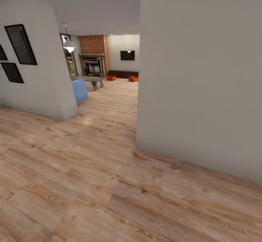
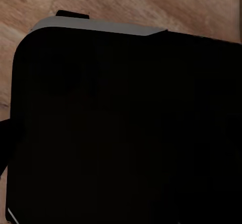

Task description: Move the two storage containers from the living room to the garage. In the garage, place one container on the floor and stack the other container on top of it (either order is fine).

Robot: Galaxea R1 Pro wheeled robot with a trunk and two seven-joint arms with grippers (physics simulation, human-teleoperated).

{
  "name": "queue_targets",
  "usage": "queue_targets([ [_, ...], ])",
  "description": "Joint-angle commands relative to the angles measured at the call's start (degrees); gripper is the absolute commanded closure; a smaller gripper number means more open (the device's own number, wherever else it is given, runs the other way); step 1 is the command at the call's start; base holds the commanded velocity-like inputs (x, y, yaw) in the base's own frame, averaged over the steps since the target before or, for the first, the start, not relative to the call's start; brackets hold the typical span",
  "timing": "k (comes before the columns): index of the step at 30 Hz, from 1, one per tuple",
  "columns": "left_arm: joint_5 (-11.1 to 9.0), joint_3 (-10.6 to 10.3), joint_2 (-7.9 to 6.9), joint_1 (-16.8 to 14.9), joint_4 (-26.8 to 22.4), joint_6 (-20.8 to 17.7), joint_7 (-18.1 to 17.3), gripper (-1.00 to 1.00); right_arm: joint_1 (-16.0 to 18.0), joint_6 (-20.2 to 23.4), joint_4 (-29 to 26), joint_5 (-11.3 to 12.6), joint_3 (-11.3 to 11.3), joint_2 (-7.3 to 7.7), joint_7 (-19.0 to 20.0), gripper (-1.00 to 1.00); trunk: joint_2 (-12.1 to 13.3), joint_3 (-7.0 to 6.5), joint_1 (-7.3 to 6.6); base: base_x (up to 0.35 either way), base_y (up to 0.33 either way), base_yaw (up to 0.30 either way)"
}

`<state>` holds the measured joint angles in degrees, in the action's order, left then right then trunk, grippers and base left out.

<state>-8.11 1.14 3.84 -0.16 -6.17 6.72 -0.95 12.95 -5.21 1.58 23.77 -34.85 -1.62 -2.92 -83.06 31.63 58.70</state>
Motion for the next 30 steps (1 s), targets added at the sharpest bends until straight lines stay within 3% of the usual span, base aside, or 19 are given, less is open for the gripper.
queue_targets([
  [1,-0.41,0.09,0.00,-0.02,0.01,0.14,-0.10,-1.00,0.05,-0.29,0.17,0.49,-0.48,-0.05,-0.07,-1.00,-0.02,0.05,0.03,0.321,0.000,0.021],
  [11,-0.41,0.09,-0.05,-0.01,0.01,0.14,-0.10,-1.00,0.05,-0.34,0.18,0.49,-0.48,-0.05,-0.06,-1.00,-0.02,0.05,0.03,0.321,0.000,0.023],
  [30,-0.45,0.01,-0.06,-0.02,0.01,0.14,-0.10,-1.00,0.05,-0.42,0.15,0.56,-0.48,-0.05,-0.07,-1.00,-0.02,0.05,0.03,0.321,0.000,0.235],
])
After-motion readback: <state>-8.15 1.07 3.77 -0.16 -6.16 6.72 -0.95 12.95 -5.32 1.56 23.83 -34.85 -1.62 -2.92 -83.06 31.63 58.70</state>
